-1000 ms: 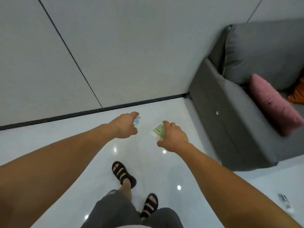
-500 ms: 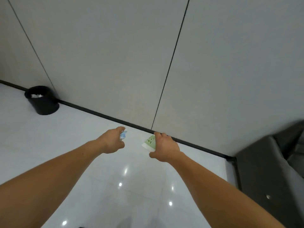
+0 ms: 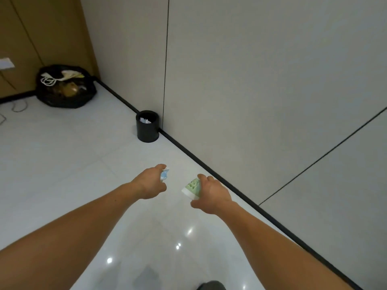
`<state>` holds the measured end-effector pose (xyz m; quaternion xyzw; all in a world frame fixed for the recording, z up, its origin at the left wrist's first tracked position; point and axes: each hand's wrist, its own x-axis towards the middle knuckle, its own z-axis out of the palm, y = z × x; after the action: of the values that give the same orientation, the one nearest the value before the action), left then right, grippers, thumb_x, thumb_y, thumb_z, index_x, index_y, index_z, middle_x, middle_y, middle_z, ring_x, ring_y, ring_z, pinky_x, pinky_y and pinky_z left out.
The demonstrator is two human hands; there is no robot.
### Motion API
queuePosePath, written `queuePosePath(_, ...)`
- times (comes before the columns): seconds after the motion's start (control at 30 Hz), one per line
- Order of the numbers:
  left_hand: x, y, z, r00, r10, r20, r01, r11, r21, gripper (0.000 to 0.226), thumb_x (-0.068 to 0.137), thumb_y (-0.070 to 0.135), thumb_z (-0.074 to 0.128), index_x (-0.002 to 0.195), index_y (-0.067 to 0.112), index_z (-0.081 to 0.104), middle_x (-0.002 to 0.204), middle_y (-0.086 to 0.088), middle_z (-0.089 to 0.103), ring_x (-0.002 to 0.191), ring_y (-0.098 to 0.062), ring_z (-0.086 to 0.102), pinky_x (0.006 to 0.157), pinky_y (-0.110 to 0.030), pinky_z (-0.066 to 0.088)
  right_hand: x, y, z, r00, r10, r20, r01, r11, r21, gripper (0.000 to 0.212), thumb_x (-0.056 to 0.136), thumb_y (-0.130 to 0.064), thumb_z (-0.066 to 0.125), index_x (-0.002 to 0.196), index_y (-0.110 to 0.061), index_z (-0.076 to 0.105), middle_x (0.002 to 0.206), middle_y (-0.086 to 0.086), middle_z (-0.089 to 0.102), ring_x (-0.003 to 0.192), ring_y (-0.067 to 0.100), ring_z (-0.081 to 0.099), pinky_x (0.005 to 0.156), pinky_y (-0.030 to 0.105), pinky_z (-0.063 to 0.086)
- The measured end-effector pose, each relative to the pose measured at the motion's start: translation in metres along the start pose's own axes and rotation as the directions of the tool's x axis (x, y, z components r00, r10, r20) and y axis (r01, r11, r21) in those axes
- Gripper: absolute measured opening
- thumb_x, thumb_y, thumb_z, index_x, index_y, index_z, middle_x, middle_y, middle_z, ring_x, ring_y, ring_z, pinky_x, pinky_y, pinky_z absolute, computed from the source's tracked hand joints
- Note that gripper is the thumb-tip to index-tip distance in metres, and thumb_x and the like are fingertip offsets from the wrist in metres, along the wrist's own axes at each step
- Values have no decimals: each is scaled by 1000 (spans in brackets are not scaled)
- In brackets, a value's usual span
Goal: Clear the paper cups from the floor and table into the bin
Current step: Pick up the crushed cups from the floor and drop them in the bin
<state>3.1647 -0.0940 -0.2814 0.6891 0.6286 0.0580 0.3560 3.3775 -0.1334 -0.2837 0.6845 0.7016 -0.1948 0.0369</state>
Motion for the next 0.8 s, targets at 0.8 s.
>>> queuePosePath(0.8,232,-103,-197,943,-284,-172,276,959,-70,68,88,25,62,146,21,27,136,-8,50,114,-24,53,86,-23,40,381,-149,-84,931,-343,126,354,933,-73,92,74,-43,72,148,-21,23,132,6,44,121,27,45,92,39,44)
